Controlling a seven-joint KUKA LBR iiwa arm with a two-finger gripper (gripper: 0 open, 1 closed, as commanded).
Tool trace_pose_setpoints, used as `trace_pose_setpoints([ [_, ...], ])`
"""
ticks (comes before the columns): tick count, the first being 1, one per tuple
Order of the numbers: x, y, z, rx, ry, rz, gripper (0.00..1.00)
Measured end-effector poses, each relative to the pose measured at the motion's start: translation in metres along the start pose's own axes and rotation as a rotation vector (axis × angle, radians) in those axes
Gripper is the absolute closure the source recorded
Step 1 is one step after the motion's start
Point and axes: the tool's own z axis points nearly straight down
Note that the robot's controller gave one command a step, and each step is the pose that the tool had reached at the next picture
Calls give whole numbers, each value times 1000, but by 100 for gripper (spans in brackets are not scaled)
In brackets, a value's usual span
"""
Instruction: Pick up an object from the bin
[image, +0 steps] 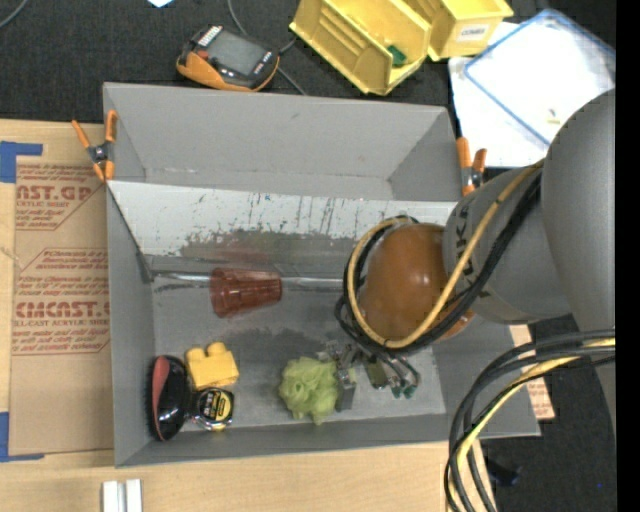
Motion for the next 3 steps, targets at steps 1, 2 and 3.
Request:
trace_pose_setpoints([
  [1, 4, -1, -111, -1, 6, 15, 100],
  [2, -13, 5, -122, -1, 8, 25, 100],
  [3, 4, -6, -35, -2, 8, -165, 0],
])
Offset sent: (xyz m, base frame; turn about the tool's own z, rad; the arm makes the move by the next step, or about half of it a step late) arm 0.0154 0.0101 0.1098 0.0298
